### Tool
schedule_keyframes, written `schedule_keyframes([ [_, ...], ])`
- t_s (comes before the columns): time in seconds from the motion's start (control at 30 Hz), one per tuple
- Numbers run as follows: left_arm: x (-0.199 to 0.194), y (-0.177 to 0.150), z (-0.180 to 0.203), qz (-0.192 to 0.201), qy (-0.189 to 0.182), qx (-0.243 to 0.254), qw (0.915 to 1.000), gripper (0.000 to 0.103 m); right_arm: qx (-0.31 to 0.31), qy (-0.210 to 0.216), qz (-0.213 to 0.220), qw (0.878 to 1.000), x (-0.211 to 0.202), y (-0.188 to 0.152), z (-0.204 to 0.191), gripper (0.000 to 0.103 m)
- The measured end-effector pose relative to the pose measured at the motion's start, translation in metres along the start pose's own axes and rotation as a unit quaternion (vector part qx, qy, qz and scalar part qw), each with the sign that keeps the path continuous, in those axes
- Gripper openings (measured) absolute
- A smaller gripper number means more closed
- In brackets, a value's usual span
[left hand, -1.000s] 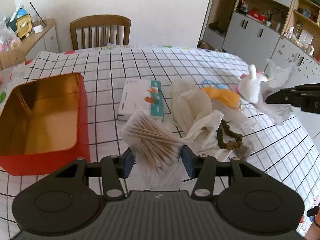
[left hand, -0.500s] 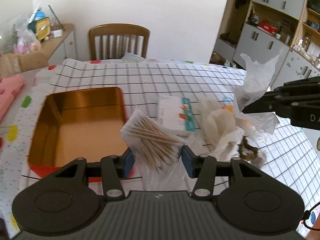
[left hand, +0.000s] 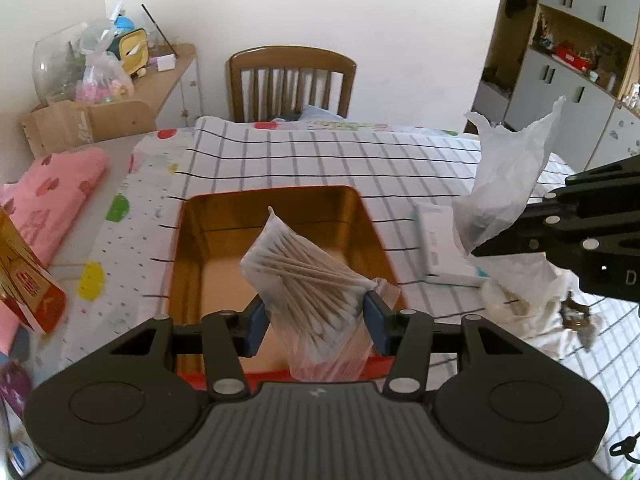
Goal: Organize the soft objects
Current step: 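Carry the swab bundle with the left gripper over the red tin box, then open the left gripper to drop the swab bundle into the tin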
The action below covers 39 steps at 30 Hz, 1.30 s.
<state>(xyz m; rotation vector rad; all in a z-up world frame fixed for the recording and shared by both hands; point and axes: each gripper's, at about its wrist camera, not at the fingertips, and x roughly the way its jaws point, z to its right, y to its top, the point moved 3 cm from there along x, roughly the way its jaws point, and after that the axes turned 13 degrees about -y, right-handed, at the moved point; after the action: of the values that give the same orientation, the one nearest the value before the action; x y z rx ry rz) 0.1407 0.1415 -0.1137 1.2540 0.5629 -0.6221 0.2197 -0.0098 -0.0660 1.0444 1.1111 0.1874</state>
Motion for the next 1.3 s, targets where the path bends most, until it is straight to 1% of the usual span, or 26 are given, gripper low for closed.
schedule_keyframes([
  [0.17,0.012,0.008,-0.029,-0.011,0.003,-0.005,0.9999,0.05,-0.005,0.004,-0.01,1.0,0.027,0.008,-0.013,0.003],
  [0.33,0.028,0.014,-0.052,-0.025,0.012,-0.011,0.9995,0.05,-0.033,0.009,-0.025,0.999,0.051,0.009,-0.03,0.003],
  [0.53,0.048,0.026,-0.071,-0.035,0.011,-0.021,0.9991,0.05,-0.067,0.011,-0.043,0.997,0.078,0.006,-0.048,0.003],
  [0.77,0.07,0.033,-0.071,-0.05,-0.002,-0.014,0.9986,0.051,-0.101,0.004,-0.068,0.993,0.107,-0.002,-0.065,0.003],
  [1.0,0.087,0.03,-0.072,-0.074,-0.013,-0.015,0.9971,0.05,-0.098,-0.004,-0.103,0.99,0.127,-0.014,-0.065,0.003],
  [1.2,0.098,0.028,-0.074,-0.095,-0.02,-0.026,0.995,0.051,-0.085,0.004,-0.125,0.989,0.132,-0.02,-0.065,0.01],
  [1.3,0.101,0.027,-0.074,-0.099,-0.018,-0.025,0.9946,0.051,-0.079,0.004,-0.131,0.988,0.131,-0.022,-0.064,0.014],
])
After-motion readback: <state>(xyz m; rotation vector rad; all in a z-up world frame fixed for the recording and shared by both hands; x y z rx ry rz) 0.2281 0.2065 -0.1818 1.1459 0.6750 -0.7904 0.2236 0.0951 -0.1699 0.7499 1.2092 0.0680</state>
